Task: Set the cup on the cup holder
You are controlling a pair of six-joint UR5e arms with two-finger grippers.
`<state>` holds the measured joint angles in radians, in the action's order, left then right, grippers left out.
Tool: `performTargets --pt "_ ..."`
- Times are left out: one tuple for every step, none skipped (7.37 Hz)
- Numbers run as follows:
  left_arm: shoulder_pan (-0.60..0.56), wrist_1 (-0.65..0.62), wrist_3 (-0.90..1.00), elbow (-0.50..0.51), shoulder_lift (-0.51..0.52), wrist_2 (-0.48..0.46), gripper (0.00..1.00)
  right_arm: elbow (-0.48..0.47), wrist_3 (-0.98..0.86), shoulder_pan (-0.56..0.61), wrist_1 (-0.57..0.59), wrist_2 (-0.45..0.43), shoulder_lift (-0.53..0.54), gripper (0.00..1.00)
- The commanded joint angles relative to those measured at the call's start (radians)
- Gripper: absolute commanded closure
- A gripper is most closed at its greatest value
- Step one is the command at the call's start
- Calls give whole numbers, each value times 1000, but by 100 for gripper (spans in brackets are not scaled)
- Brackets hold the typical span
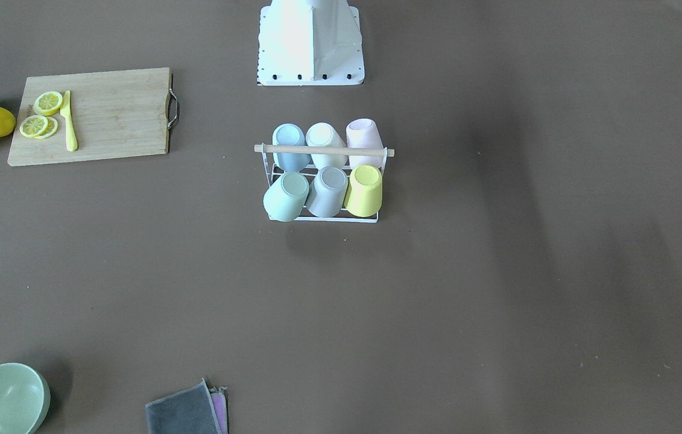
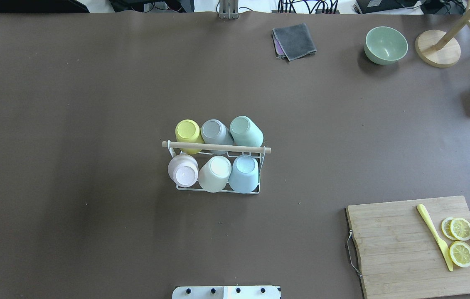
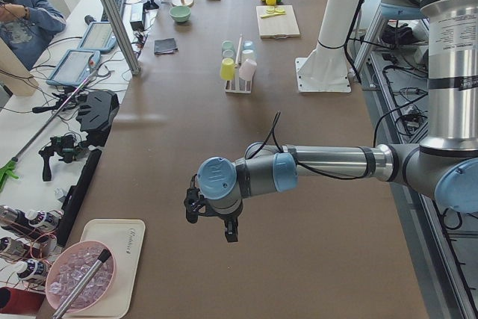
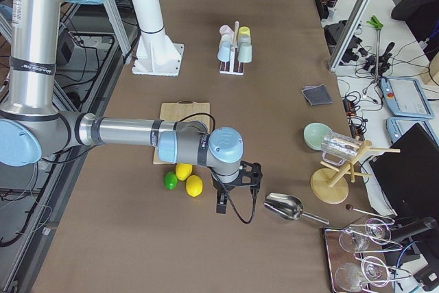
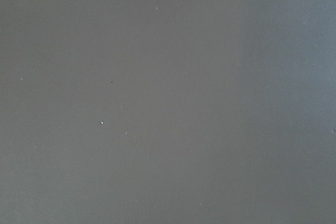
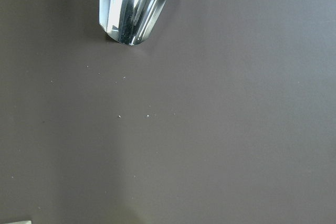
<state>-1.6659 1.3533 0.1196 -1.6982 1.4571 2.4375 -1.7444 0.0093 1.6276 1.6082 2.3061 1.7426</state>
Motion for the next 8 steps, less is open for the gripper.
performTargets --pt "0 1 -2 -3 2 0 2 2 1 0 1 -1 0 0" --pt "0 1 0 -3 2 0 2 2 1 0 -1 -1 0 0" --pt "0 1 0 -1 0 0 2 2 1 0 1 -1 0 0" --pt "0 1 2 -5 2 0 2 14 5 0 -1 -1 -1 0" --pt "0 3 0 -6 2 0 2 13 5 0 -1 -1 -2 0" --pt "0 1 2 -5 0 0 2 14 5 0 -1 1 -2 0" --pt "0 1 0 -6 2 0 2 14 5 0 -1 1 -2 0" --pt "0 3 2 -6 2 0 2 14 5 0 -1 1 -2 0"
